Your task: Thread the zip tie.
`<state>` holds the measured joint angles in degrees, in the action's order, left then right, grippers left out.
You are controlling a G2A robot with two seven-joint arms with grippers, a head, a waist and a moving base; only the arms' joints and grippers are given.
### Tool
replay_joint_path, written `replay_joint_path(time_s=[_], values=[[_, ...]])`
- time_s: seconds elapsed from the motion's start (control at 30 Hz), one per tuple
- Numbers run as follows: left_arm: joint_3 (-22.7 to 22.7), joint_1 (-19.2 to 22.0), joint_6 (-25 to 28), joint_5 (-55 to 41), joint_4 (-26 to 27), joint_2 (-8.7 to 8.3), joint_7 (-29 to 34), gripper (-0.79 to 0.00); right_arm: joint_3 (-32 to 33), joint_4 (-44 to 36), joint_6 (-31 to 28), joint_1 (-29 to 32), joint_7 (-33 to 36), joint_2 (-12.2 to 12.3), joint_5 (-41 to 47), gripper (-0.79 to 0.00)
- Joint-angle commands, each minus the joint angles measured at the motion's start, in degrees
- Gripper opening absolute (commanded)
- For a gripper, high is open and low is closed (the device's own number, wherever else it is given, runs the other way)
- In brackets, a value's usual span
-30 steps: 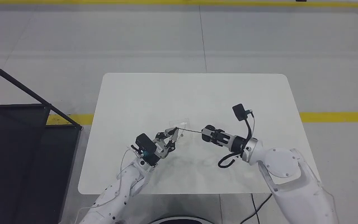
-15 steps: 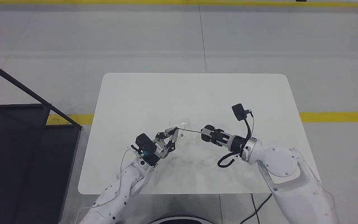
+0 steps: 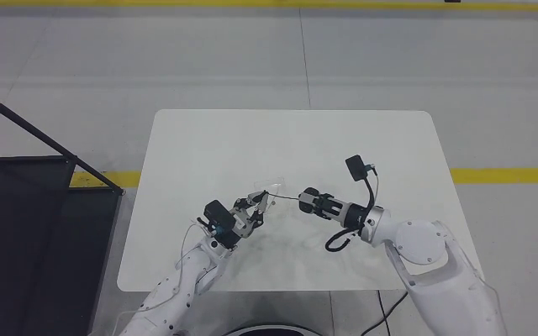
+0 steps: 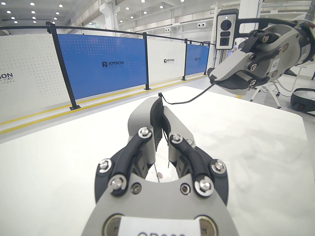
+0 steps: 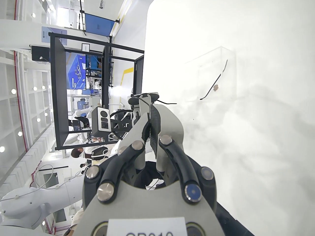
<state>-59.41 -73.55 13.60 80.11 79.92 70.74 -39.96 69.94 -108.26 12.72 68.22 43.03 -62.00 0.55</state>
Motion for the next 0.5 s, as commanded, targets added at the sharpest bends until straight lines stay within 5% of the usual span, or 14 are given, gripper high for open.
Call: replay_joint_path(time_s=[0.0,0.47], values=[[-0.1,-0.3,-0.1,0.0,0.5,0.03,0.8,-0.785,0.1,0.1,-0.3,0.1,0.1,0.0,0.3,-0.785],[-1.0,-0.5,-1.0,-0.7,0.4,0.45,0.9,-0.785,1.0,0.5,-2.4,0.5,1.3,0.1,2.2,-0.785]])
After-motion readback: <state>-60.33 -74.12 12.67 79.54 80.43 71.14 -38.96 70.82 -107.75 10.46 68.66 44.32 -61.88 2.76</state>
